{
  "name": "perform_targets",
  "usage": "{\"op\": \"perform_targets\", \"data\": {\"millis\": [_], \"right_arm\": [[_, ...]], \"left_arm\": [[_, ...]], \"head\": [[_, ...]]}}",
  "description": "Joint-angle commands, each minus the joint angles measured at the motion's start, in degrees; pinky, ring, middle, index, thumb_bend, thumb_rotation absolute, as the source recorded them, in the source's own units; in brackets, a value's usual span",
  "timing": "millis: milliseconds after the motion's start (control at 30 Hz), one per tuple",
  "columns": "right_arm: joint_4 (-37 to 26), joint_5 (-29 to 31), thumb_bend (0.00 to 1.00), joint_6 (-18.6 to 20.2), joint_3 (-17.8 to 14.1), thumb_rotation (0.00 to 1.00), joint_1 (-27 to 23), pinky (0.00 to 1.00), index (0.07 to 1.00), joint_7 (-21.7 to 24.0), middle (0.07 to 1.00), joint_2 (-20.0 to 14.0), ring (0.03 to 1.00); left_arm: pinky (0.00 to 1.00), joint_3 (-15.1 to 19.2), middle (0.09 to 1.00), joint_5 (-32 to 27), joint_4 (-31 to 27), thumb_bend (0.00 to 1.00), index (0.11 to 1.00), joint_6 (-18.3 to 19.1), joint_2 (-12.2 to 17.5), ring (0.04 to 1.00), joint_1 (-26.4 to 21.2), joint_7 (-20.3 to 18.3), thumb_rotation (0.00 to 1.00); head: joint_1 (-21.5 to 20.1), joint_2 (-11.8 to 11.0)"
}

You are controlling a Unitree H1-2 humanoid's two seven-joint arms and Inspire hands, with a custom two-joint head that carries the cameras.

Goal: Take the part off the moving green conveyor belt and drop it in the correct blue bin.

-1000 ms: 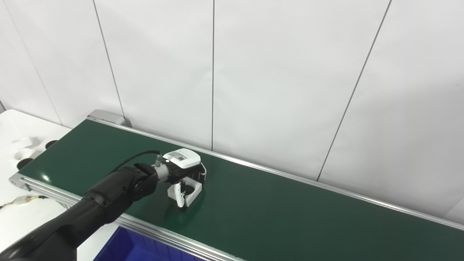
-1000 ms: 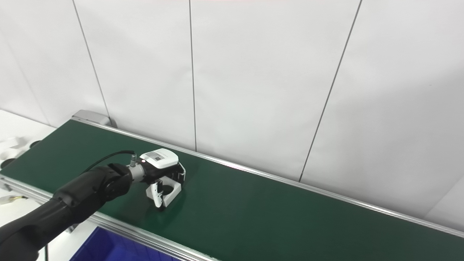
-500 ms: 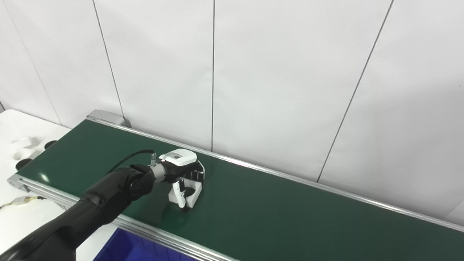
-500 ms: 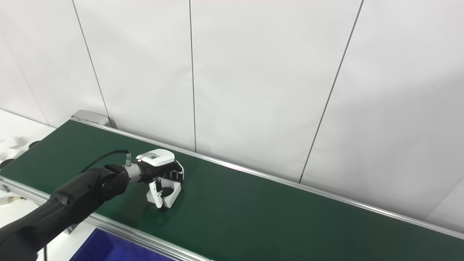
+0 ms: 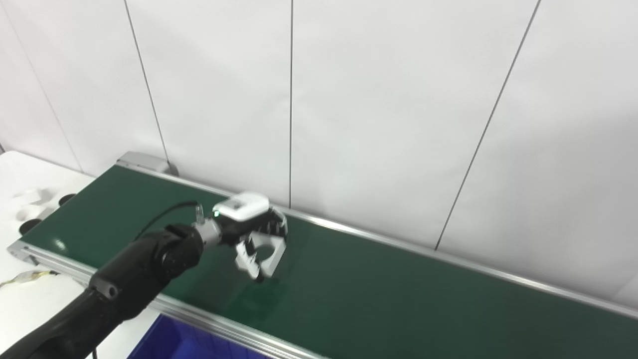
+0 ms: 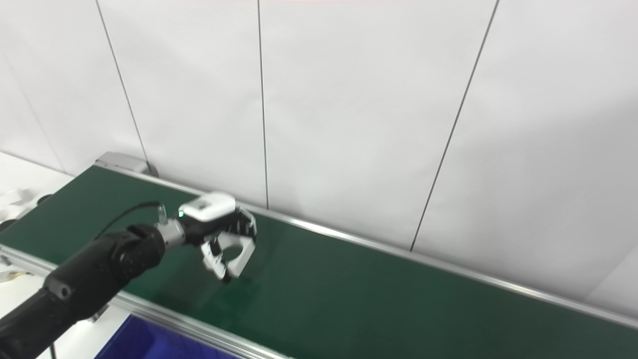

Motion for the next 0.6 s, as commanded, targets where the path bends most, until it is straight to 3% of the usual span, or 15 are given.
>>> {"op": "perform_targets", "data": {"millis": [0,133,567], "right_arm": [[-1.7,-0.1,0.50,-3.1,-0.2,0.89,0.0,0.74,0.945,0.2,0.884,0.4,0.829],[-1.7,0.0,0.54,-3.0,-0.4,0.90,0.2,0.74,0.944,0.2,0.884,0.6,0.830],[-2.6,-0.1,0.51,-2.9,-0.6,0.89,0.6,0.73,0.938,0.2,0.882,0.7,0.827]], "left_arm": [[0.47,3.3,0.495,-2.6,-7.5,0.50,0.516,0.8,2.5,0.432,1.3,-0.2,0.00],[0.51,6.0,0.486,-4.5,-15.3,0.50,0.514,2.5,2.5,0.443,4.4,-2.5,0.00],[0.46,12.7,0.486,-15.3,-32.3,0.50,0.510,8.8,0.6,0.430,11.6,-7.3,0.00]], "head": [[-0.1,0.3],[-0.3,0.6],[-1.0,3.4]]}}
